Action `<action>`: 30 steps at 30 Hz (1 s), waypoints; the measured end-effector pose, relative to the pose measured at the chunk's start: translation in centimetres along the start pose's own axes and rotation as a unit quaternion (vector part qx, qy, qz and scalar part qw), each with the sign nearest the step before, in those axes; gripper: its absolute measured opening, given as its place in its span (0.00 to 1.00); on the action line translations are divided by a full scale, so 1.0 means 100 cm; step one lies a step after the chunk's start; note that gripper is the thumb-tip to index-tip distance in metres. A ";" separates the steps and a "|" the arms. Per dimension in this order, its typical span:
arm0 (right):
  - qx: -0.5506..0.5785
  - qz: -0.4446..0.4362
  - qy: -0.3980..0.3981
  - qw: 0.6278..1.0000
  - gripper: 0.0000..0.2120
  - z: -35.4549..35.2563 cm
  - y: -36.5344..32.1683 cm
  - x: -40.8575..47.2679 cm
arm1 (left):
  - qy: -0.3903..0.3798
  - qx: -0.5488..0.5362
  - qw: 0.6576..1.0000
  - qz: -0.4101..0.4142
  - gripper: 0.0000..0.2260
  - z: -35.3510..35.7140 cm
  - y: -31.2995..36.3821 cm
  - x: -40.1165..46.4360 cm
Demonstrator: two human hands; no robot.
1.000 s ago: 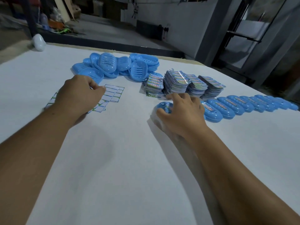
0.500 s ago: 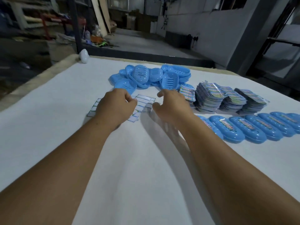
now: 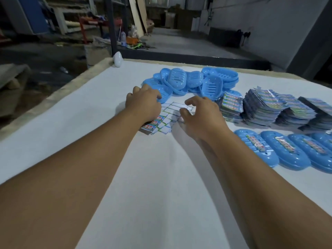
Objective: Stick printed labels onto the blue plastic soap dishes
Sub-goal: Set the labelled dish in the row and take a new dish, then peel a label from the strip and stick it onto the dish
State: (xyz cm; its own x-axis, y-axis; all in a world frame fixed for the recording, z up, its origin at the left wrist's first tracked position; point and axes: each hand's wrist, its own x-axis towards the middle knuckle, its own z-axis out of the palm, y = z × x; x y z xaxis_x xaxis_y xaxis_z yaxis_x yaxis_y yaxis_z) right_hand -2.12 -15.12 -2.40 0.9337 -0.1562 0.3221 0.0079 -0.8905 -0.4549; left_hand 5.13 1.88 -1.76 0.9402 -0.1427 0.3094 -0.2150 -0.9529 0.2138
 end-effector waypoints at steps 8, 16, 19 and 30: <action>0.043 0.010 -0.010 0.999 0.19 -0.004 0.002 0.005 | 0.077 -0.043 0.996 0.015 0.09 -0.003 -0.001 0.001; 0.143 -0.078 0.021 0.986 0.34 -0.012 -0.002 -0.004 | 0.110 -0.265 0.957 -0.048 0.08 -0.029 0.015 -0.022; 0.126 -0.149 0.013 0.981 0.43 -0.015 -0.007 -0.010 | 0.069 -0.402 0.908 -0.098 0.10 -0.035 0.024 -0.031; 0.026 -0.156 -0.015 0.987 0.37 -0.022 -0.012 -0.011 | -0.031 -0.490 0.861 -0.134 0.16 -0.033 0.018 -0.046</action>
State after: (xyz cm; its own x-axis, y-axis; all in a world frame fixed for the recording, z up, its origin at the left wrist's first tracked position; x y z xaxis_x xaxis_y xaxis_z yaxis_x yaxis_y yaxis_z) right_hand -3.93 -14.80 -0.42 0.8927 0.1358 0.4297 0.3150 -0.8700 -0.3794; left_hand -0.42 1.72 0.24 0.9965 0.0042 0.0841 -0.0797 -0.2744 0.9583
